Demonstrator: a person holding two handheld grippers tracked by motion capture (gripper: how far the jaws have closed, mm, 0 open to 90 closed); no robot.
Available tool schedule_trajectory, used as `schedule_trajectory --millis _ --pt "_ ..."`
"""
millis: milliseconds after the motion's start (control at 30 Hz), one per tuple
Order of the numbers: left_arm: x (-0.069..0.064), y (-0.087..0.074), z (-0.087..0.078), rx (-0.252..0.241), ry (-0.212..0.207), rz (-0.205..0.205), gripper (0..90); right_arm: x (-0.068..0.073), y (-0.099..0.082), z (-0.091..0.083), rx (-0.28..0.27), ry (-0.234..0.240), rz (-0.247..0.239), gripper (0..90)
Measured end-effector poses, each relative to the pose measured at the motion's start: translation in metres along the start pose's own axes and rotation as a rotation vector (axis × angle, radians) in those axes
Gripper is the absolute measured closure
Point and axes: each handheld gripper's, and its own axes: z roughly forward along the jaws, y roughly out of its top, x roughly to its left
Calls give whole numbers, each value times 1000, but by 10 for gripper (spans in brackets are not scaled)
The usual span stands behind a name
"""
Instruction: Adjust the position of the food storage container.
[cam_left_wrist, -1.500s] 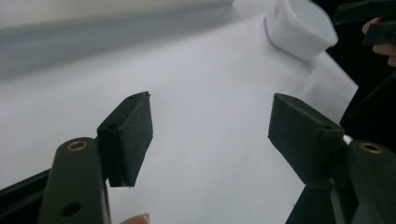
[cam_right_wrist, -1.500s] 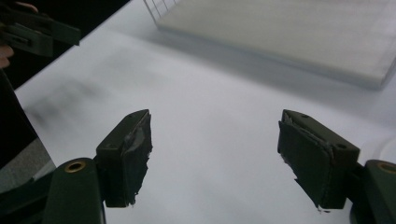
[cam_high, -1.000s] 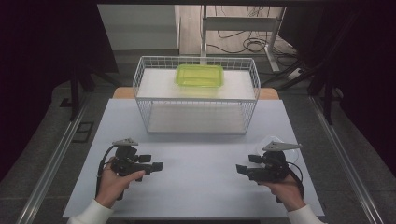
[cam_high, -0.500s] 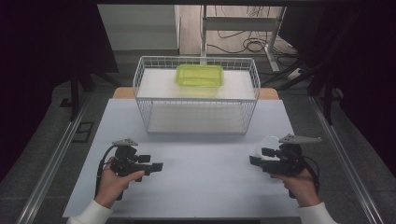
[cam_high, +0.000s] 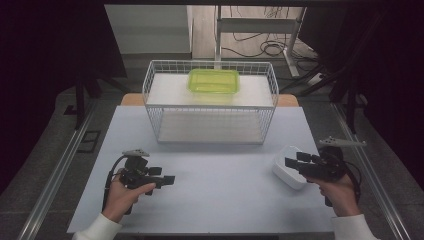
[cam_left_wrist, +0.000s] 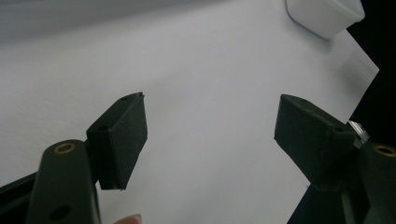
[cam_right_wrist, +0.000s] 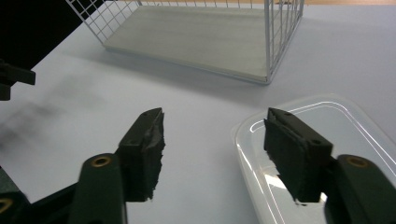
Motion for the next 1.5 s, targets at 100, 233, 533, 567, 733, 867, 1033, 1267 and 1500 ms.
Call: schedule_trajectory --millis 100,233,533,567,733,867,1033,1267,1500 --pt "1 0 -1 -2 0 -3 248 -2 1 0 19 -20 -2 440" --pt "2 -1 -1 2 -5 -6 248 -9 -1 1 34 -43 5 518" --pt "5 -1 -1 0 -10 -15 248 -28 14 13 69 -77 11 810" --pt "5 -1 -1 1 -10 -16 248 -30 17 15 79 -88 10 841" --pt "5 -2 0 7 -10 -13 248 -48 32 30 124 -128 10 885" --pt "6 -2 0 9 -10 -14 248 -60 41 46 166 -160 4 885" --pt "7 -3 1 12 -10 -14 248 -78 48 62 190 -180 23 886" --pt "8 -3 3 19 -8 -15 249 -98 49 76 220 -219 30 886" --pt "8 -3 3 17 -9 -18 249 -107 39 87 274 -228 7 886"
